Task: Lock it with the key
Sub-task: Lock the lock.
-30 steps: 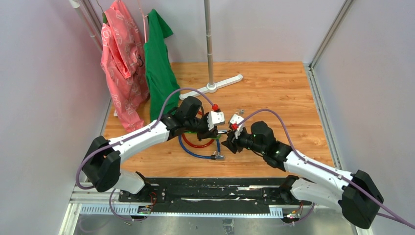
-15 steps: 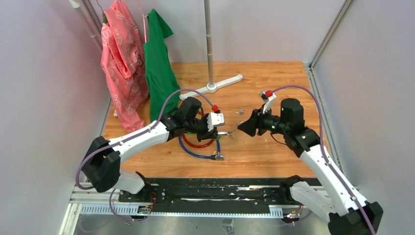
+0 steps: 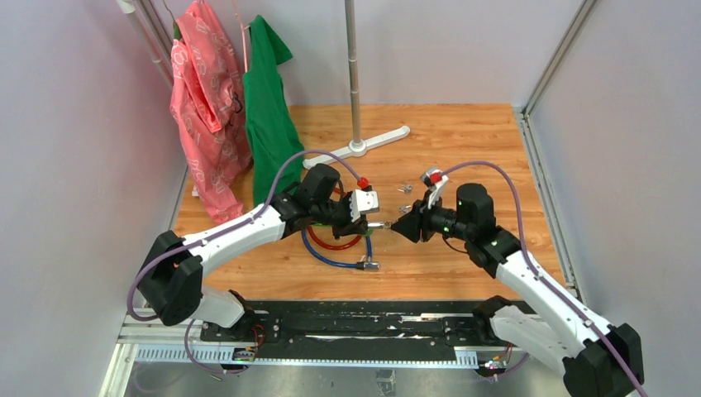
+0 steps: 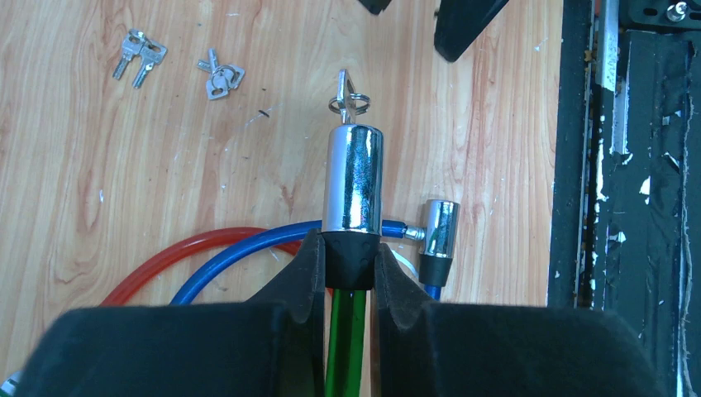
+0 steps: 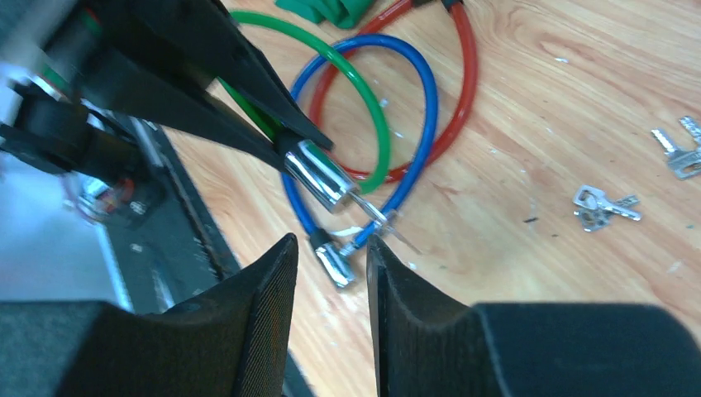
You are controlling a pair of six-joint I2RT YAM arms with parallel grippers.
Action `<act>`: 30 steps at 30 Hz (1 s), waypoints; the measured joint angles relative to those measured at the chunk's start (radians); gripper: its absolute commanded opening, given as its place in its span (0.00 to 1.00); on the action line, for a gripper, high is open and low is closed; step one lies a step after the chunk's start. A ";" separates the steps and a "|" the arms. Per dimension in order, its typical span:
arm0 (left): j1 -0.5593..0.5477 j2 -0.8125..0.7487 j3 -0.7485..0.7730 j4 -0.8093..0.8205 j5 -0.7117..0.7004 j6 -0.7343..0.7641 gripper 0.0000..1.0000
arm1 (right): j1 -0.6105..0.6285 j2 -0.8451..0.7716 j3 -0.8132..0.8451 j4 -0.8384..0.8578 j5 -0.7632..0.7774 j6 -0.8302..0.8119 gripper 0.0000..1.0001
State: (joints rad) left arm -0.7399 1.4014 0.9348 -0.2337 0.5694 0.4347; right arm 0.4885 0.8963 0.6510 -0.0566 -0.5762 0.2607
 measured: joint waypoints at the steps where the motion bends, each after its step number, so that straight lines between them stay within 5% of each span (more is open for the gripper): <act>1: 0.000 -0.001 0.000 0.000 0.000 0.000 0.00 | 0.000 -0.018 -0.042 0.040 0.003 -0.039 0.42; 5: 0.003 -0.004 0.000 0.000 0.001 -0.001 0.00 | 0.000 0.016 -0.127 0.139 0.002 -0.202 0.52; 10: 0.004 -0.004 0.000 0.000 0.005 -0.002 0.00 | 0.000 0.104 -0.119 0.214 -0.043 -0.291 0.51; 15: 0.004 -0.004 0.000 0.000 0.007 -0.004 0.00 | 0.000 0.151 -0.117 0.242 -0.084 -0.359 0.28; 30: 0.005 -0.008 -0.002 -0.017 0.022 0.000 0.00 | -0.007 0.190 -0.059 0.185 -0.188 -0.403 0.00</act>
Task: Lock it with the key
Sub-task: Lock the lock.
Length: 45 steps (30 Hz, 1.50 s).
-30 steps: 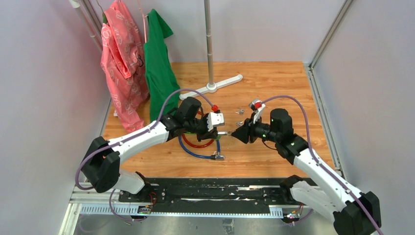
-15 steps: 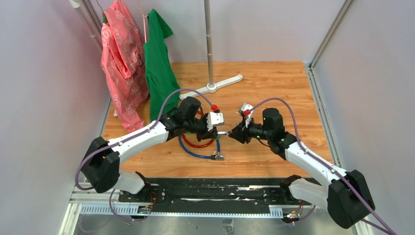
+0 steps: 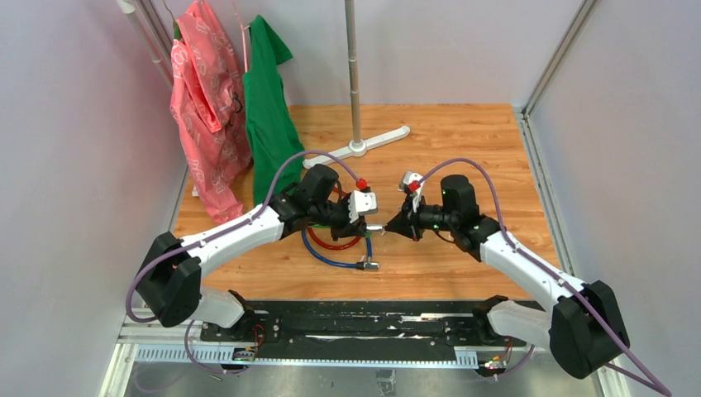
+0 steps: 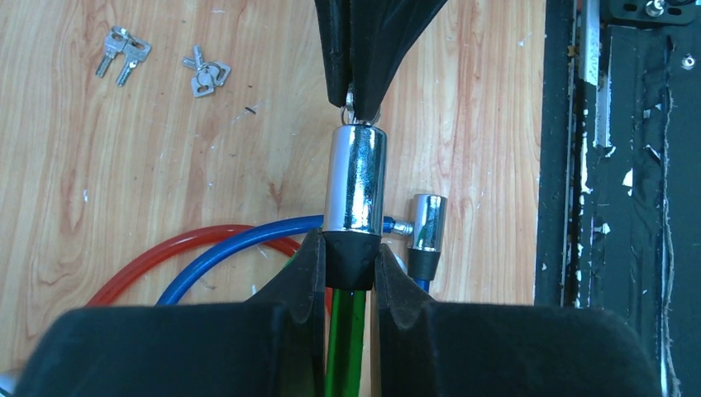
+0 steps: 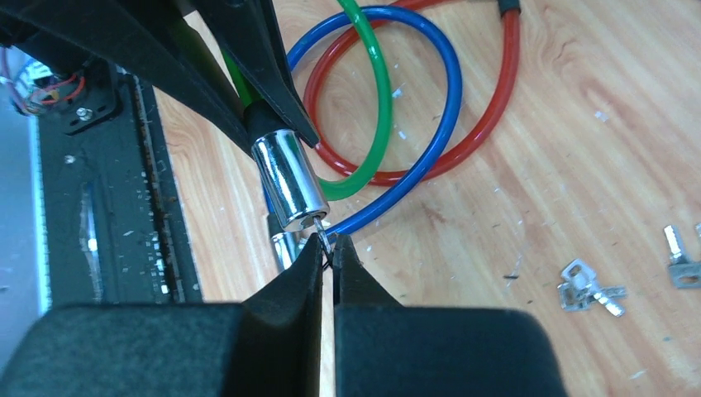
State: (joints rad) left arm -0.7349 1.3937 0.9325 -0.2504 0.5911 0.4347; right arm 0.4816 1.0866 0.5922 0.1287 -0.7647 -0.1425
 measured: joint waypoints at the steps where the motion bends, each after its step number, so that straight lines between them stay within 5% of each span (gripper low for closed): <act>1: 0.000 -0.002 -0.003 0.000 0.002 0.001 0.00 | 0.000 0.005 0.013 -0.023 -0.003 0.006 0.00; 10: 0.001 -0.022 -0.034 0.011 0.006 0.002 0.00 | -0.016 0.119 0.155 -0.254 -0.021 0.323 0.00; 19: 0.001 -0.026 -0.048 0.009 0.029 0.007 0.00 | -0.052 0.170 0.168 -0.307 -0.082 0.689 0.01; 23: 0.003 -0.036 -0.048 0.006 0.039 0.007 0.00 | -0.069 0.163 0.159 -0.309 -0.101 0.803 0.30; 26: 0.000 -0.037 -0.048 0.030 0.040 0.007 0.00 | -0.072 0.143 0.162 -0.364 -0.106 0.813 0.40; 27: 0.000 -0.037 -0.048 0.042 0.031 0.007 0.00 | -0.072 0.135 0.171 -0.413 -0.109 0.798 0.43; 29: 0.002 -0.037 -0.048 0.055 0.016 0.007 0.00 | -0.072 0.124 0.204 -0.513 -0.095 0.744 0.64; 32: 0.003 -0.037 -0.048 0.062 0.008 0.007 0.00 | -0.072 0.107 0.274 -0.621 -0.058 0.637 0.71; 40: 0.003 -0.037 -0.048 0.061 0.013 0.016 0.00 | -0.070 -0.078 0.378 -0.675 0.022 0.096 0.71; 45: 0.003 -0.037 -0.048 0.059 0.019 0.020 0.00 | -0.002 -0.388 0.085 -0.419 0.143 -0.541 0.50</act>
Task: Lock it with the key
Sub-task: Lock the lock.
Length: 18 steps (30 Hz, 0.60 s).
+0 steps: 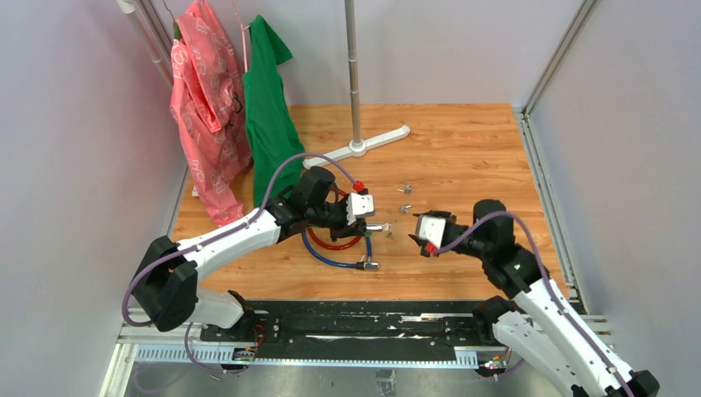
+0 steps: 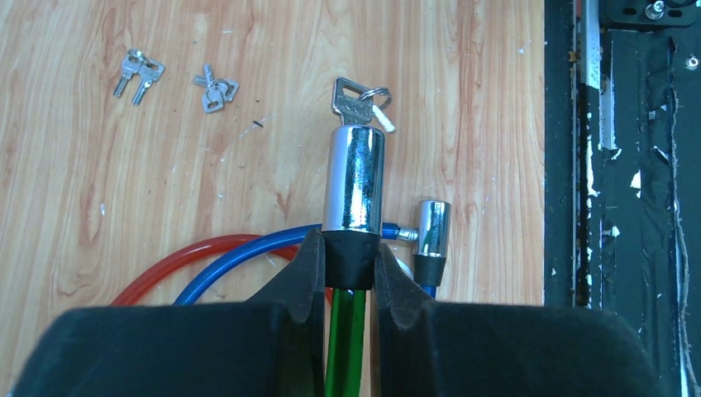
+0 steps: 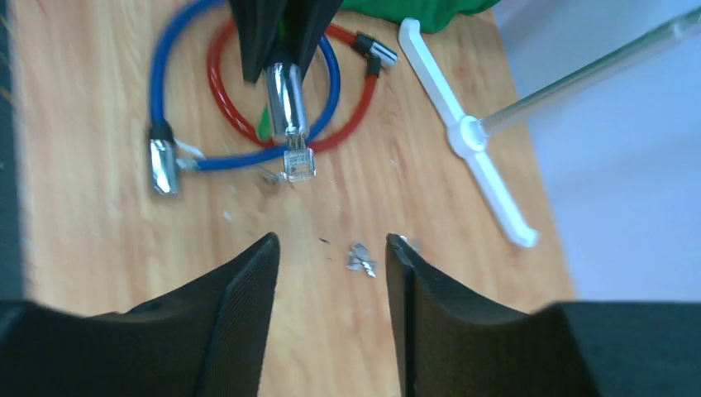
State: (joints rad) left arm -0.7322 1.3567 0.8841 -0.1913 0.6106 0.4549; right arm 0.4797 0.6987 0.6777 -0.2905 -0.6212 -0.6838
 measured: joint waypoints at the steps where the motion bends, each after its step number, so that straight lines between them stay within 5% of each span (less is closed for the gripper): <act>1: 0.000 0.000 0.000 0.001 0.000 0.000 0.00 | 0.020 -0.062 -0.093 0.051 0.030 -0.180 0.51; 9: 0.003 0.000 0.000 0.003 0.010 -0.004 0.00 | 0.160 0.106 -0.159 0.186 0.242 -0.868 0.37; 18: 0.003 0.001 0.000 0.003 0.011 -0.010 0.00 | 0.275 0.122 -0.177 0.248 0.347 -1.112 0.37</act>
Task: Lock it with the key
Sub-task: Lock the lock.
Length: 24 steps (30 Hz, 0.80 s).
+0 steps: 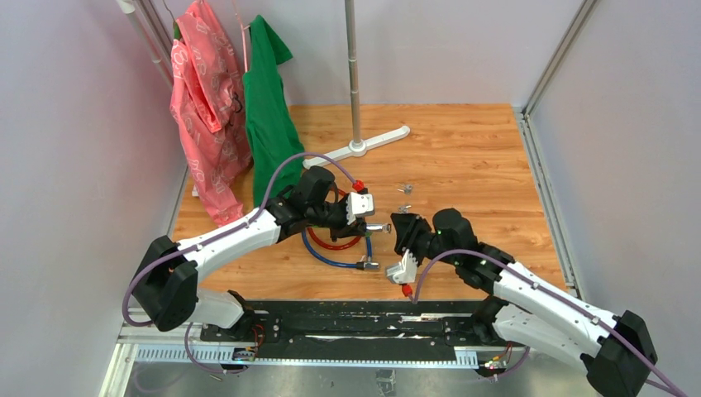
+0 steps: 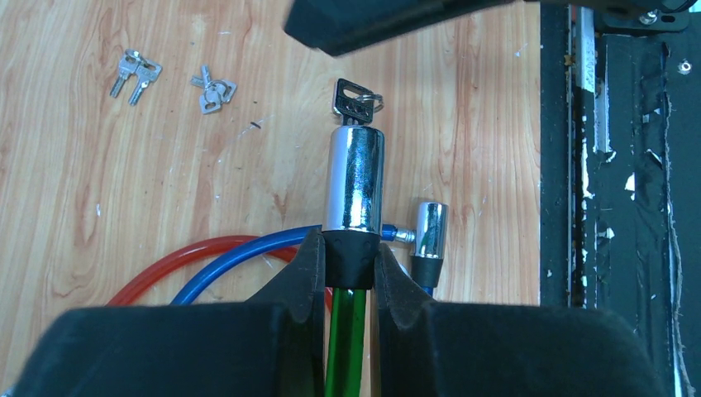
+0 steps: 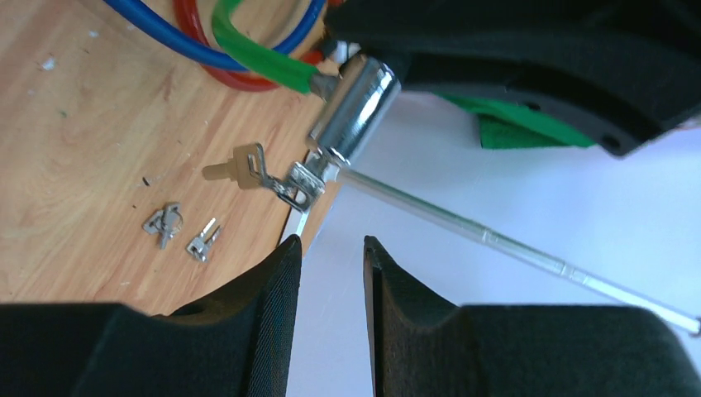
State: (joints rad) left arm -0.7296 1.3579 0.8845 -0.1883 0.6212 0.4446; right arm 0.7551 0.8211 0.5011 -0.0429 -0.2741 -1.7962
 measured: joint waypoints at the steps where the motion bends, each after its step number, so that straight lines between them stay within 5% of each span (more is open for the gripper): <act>1: 0.000 0.000 0.000 0.000 0.000 0.000 0.00 | 0.018 -0.001 -0.008 0.001 0.006 -0.009 0.37; 20: 0.001 0.003 0.003 -0.001 0.000 -0.010 0.00 | 0.111 0.030 -0.076 0.103 0.062 -0.019 0.32; 24: 0.001 0.006 0.008 -0.001 0.000 -0.010 0.00 | 0.114 0.048 -0.076 0.128 0.066 -0.002 0.24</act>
State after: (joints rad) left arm -0.7284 1.3636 0.8921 -0.1894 0.6209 0.4343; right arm 0.8696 0.8688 0.4248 0.0853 -0.2081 -1.7985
